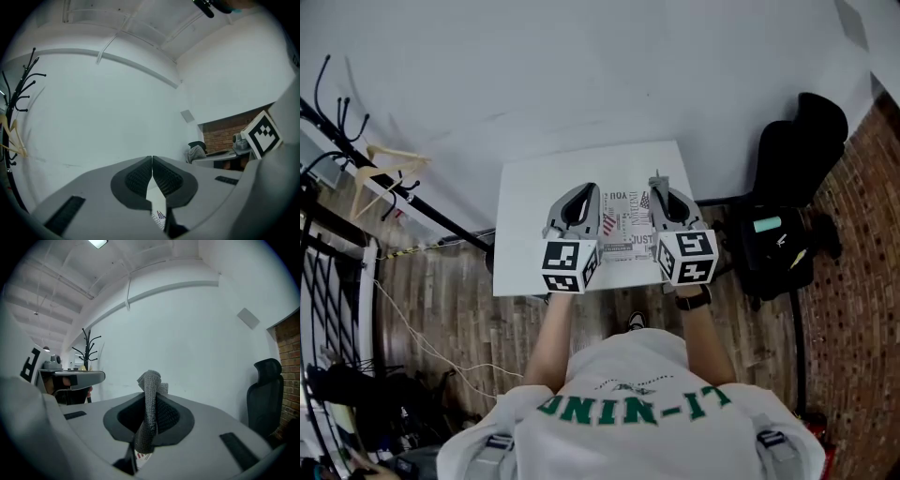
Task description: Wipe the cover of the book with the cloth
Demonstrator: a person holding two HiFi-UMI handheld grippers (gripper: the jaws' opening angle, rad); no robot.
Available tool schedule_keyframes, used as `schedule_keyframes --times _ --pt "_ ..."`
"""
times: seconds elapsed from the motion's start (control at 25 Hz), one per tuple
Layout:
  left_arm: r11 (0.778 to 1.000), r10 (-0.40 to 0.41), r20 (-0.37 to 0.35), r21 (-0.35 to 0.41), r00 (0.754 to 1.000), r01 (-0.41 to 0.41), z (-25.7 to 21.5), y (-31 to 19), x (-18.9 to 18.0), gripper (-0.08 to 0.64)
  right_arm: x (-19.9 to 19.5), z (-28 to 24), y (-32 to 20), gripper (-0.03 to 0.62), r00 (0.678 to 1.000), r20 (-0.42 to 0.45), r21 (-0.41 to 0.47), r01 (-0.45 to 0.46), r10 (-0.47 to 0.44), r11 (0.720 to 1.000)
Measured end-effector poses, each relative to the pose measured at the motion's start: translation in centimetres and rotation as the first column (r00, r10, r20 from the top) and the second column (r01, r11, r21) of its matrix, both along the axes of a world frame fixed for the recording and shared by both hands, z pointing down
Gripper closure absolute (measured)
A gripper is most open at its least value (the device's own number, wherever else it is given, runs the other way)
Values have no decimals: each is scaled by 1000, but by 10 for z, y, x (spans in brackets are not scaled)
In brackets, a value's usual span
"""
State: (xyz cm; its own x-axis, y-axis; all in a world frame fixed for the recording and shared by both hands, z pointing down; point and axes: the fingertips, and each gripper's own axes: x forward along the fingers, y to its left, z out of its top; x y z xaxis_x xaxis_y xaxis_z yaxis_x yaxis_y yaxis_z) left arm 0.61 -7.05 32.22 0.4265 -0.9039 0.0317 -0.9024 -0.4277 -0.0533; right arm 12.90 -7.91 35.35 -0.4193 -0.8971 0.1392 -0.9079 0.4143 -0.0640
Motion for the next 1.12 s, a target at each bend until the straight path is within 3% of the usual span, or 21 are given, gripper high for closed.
schedule_keyframes --times 0.24,0.48,0.68,0.92,1.12 --pt "1000 -16 11 -21 1000 16 14 -59 16 543 9 16 -67 545 999 16 -35 28 -28 999" --pt "994 -21 5 -103 1000 22 50 -103 4 543 -11 78 -110 545 998 7 -190 66 -66 979" --pt "992 -8 -9 -124 1000 7 67 -145 -8 543 -23 129 -146 545 999 20 -300 53 -50 952" --pt "988 14 -8 -152 1000 -15 83 -188 -24 543 -56 208 -185 545 996 80 -471 82 -50 878" --pt "981 18 -3 -193 1000 -18 102 -203 -44 543 -88 275 -203 545 993 118 -627 85 -13 775"
